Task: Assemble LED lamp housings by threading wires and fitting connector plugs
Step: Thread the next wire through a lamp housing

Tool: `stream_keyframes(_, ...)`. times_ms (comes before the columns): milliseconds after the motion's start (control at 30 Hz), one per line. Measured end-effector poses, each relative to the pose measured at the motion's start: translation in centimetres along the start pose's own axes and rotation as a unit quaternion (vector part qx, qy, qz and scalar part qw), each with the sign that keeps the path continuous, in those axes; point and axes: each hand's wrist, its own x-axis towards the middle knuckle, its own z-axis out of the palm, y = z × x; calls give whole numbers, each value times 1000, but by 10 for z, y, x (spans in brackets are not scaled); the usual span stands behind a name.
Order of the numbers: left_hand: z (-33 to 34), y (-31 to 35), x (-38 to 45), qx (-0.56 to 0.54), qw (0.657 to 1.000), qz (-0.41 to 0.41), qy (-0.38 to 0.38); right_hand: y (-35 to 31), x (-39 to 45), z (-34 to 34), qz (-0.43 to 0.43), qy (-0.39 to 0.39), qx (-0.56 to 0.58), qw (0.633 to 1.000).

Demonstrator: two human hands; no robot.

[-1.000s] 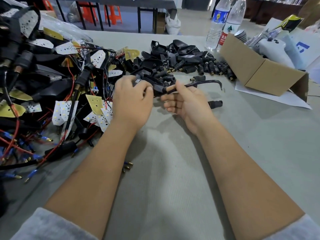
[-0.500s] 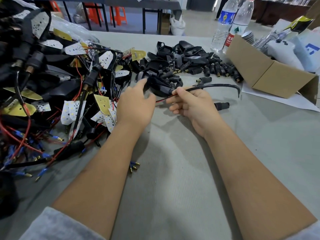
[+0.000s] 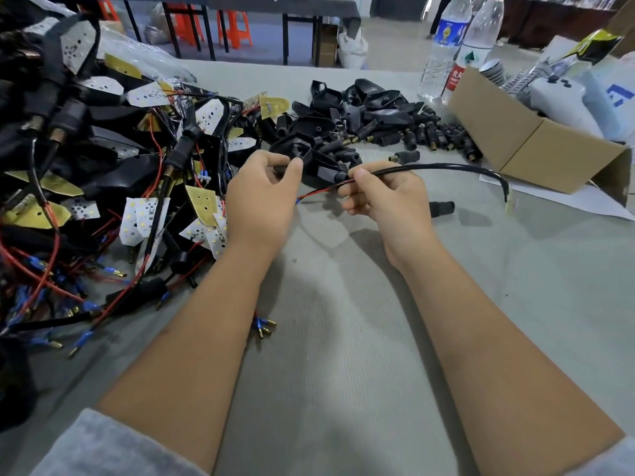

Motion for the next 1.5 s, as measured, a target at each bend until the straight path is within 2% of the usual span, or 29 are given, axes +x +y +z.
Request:
stream_keyframes(233,1,-1,-1,-16,1000,9,7,0,5,-3,-14,66,41,997)
stream_keyframes(333,2,3,-2,-75,996,-5,-45,-1,5,-4,-12,49,71,996)
stream_keyframes(500,8,6,-7,-47,988,-8,-144,3,3,-1,0,-3,77,997)
stream_keyframes(667,10,10,-10,-39,959,7,-282,6,5,-2,12,-16,50,999)
stream_keyframes(767,10,10,-13,-44,947,23,-319,7,5,-3,16,-23,41,999)
stream_keyframes(933,14,6,-16,31,952,73,-294,7,4,-1,35,-22,30,999)
stream_keyframes(1100,17,7,-19,41,958,63,-276,5,4,-2,47,-17,30,998)
stream_keyframes(1300,16,5,-13,-74,979,-5,-189,2,4,-5,66,-41,136,988)
stream_keyframes(1500,18,9,-15,-168,977,-29,-128,0,4,-4,80,-46,181,979)
